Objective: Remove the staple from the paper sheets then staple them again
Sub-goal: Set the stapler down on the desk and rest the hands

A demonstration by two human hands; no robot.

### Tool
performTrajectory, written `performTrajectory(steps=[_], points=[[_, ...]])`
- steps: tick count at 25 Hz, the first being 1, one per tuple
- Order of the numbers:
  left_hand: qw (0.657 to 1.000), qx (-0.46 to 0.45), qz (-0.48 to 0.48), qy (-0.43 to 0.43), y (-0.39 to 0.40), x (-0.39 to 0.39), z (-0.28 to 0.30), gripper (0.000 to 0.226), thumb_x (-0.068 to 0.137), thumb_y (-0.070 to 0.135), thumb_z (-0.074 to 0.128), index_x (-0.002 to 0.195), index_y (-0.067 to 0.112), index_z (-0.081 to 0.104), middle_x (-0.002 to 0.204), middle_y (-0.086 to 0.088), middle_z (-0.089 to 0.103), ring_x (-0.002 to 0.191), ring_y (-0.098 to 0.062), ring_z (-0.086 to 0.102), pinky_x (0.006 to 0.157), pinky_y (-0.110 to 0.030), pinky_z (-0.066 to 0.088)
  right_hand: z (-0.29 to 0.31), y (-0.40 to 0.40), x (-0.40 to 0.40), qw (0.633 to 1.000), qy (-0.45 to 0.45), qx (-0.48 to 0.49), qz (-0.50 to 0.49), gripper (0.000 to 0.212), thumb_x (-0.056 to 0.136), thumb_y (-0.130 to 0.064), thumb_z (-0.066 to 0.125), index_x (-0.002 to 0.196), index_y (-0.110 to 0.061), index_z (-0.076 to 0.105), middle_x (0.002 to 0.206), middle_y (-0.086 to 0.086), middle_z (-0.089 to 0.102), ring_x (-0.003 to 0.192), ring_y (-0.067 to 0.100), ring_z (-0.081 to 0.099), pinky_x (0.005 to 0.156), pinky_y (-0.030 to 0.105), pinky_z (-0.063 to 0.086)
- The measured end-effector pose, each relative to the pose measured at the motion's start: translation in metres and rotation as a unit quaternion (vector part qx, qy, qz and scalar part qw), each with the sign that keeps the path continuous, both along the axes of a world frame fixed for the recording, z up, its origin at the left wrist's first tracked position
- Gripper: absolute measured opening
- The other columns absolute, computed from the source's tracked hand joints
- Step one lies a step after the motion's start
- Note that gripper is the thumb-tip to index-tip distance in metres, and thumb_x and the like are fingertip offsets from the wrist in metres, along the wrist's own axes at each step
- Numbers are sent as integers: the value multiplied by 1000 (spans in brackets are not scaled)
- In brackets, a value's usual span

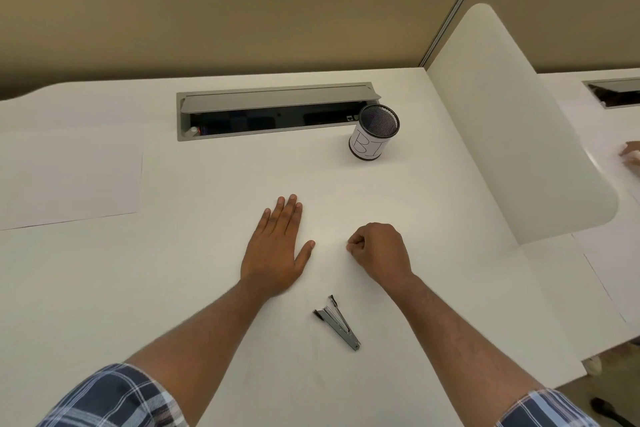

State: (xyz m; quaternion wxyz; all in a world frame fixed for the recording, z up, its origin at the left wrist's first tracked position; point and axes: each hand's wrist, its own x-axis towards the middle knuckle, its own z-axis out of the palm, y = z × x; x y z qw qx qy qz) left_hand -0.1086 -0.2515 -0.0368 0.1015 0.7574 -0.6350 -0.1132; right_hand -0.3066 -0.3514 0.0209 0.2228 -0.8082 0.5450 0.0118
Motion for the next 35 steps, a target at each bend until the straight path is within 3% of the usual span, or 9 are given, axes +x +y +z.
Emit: performTrajectory(steps=[3, 6, 10, 14, 18, 22, 25, 28, 35], points=[[1000, 0, 1, 1, 0, 0, 1, 75, 101, 56, 24, 161, 16, 3, 170, 1, -4, 156, -16, -8, 127, -41, 9, 0, -5, 0, 999, 22, 11, 21, 12, 85, -18, 64, 82, -19, 75, 83, -5, 74, 79, 16, 63, 67, 27, 43], [1000, -3, 3, 4, 0, 0, 1, 74, 102, 56, 25, 161, 16, 5, 170, 0, -2, 156, -16, -6, 127, -41, 10, -1, -9, 2, 998, 39, 38, 39, 12, 85, -19, 57, 79, -15, 67, 80, -2, 67, 77, 20, 60, 66, 30, 45], [1000, -3, 3, 2, 0, 0, 1, 74, 102, 56, 25, 161, 16, 6, 170, 0, -1, 156, -16, -6, 127, -41, 10, -4, -13, 0, 993, 57, 64, 82, 11, 91, -21, 53, 85, -14, 60, 92, 2, 63, 84, 23, 58, 71, 33, 45], [1000, -10, 3, 5, 0, 0, 1, 74, 102, 55, 27, 161, 15, 8, 170, 0, 1, 157, -17, -3, 127, -41, 11, -12, -8, 1, 992, 64, 27, 106, 11, 95, -19, 49, 91, -10, 55, 94, 5, 55, 85, 26, 53, 71, 35, 41], [1000, -9, 3, 5, 0, 0, 0, 74, 102, 55, 27, 161, 15, 7, 170, 0, 1, 157, -17, -3, 127, -41, 11, -17, -4, 3, 995, 47, 9, 87, 18, 98, -21, 47, 93, -7, 57, 93, 9, 59, 85, 29, 56, 72, 37, 44], [1000, -4, 4, 1, 0, 0, 0, 74, 102, 56, 26, 161, 15, 6, 170, 0, 0, 157, -17, -5, 127, -41, 10, -13, -11, -5, 997, -32, 62, 28, 21, 94, -19, 48, 74, -19, 52, 79, -1, 59, 73, 21, 55, 65, 30, 42], [1000, -3, 5, -1, -1, 0, 0, 74, 101, 56, 26, 161, 15, 8, 170, 0, 0, 157, -17, -5, 127, -41, 11, -6, -15, -11, 995, -58, 65, 41, 20, 93, -11, 51, 87, -20, 68, 93, -6, 68, 86, 16, 62, 74, 30, 48], [1000, -2, 5, -4, 0, 0, 0, 74, 101, 56, 25, 161, 15, 7, 170, 0, -1, 157, -17, -5, 127, -41, 11, -2, -16, -10, 992, -38, 39, 110, 16, 93, -18, 64, 103, -20, 76, 99, -4, 69, 89, 16, 64, 81, 32, 51], [1000, -3, 5, 1, -1, 0, -1, 75, 102, 56, 25, 161, 15, 5, 170, 1, -1, 156, -16, -6, 127, -41, 11, 4, -21, 10, 994, 19, 21, 109, 6, 85, -17, 74, 86, -17, 80, 90, -4, 75, 80, 15, 64, 70, 26, 44]])
